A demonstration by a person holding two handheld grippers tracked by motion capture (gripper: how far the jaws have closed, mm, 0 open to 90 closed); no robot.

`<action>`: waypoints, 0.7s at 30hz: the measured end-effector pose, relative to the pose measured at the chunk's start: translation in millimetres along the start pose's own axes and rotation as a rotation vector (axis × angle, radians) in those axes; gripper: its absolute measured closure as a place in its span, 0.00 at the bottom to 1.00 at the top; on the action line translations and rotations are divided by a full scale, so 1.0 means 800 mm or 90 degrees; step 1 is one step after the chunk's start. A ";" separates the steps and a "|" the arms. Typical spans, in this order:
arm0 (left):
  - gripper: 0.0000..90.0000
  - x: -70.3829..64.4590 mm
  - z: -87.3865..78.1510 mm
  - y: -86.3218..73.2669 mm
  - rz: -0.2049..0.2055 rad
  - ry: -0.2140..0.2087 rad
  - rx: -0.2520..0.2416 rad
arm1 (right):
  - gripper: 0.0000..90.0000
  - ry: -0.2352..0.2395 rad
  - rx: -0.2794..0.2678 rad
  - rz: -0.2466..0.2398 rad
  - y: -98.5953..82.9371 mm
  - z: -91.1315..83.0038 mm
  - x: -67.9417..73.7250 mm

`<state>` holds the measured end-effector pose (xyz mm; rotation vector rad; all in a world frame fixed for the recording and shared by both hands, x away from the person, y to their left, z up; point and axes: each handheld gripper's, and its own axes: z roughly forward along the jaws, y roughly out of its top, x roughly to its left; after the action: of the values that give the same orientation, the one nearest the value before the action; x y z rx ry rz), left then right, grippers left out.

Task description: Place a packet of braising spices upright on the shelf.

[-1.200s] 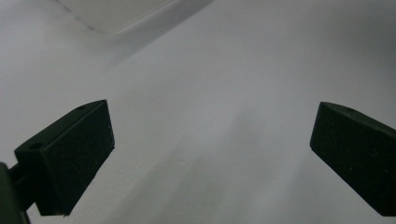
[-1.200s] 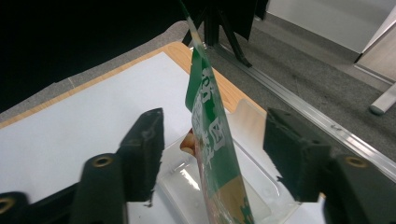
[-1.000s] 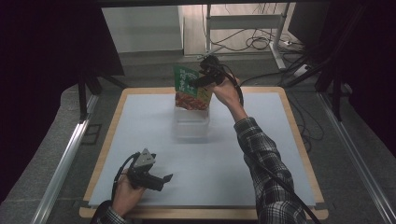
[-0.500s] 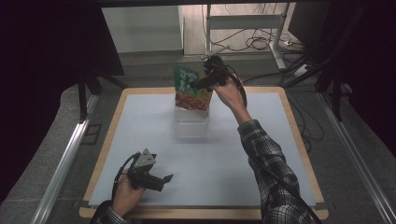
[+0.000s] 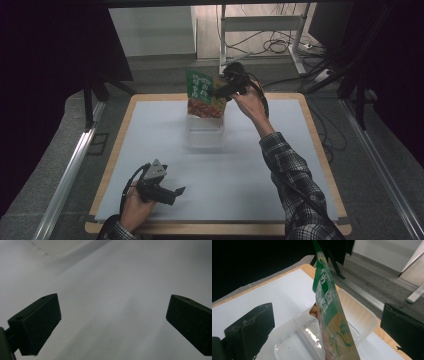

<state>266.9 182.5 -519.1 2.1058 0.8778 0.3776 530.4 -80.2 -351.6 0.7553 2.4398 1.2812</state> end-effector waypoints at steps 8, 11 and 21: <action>0.00 0.000 0.000 0.000 0.002 0.001 0.002 | 0.00 0.006 0.000 0.002 -0.008 -0.010 0.003; 0.00 -0.001 0.000 0.000 0.003 0.000 0.003 | 0.00 0.007 0.000 0.004 -0.012 -0.013 0.005; 0.00 -0.001 0.001 0.000 0.003 0.000 0.002 | 0.00 -0.007 -0.004 0.007 -0.030 -0.022 0.010</action>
<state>266.8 181.5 -519.3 2.1110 0.8749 0.3783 507.8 -99.0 -361.7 0.7730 2.4247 1.2855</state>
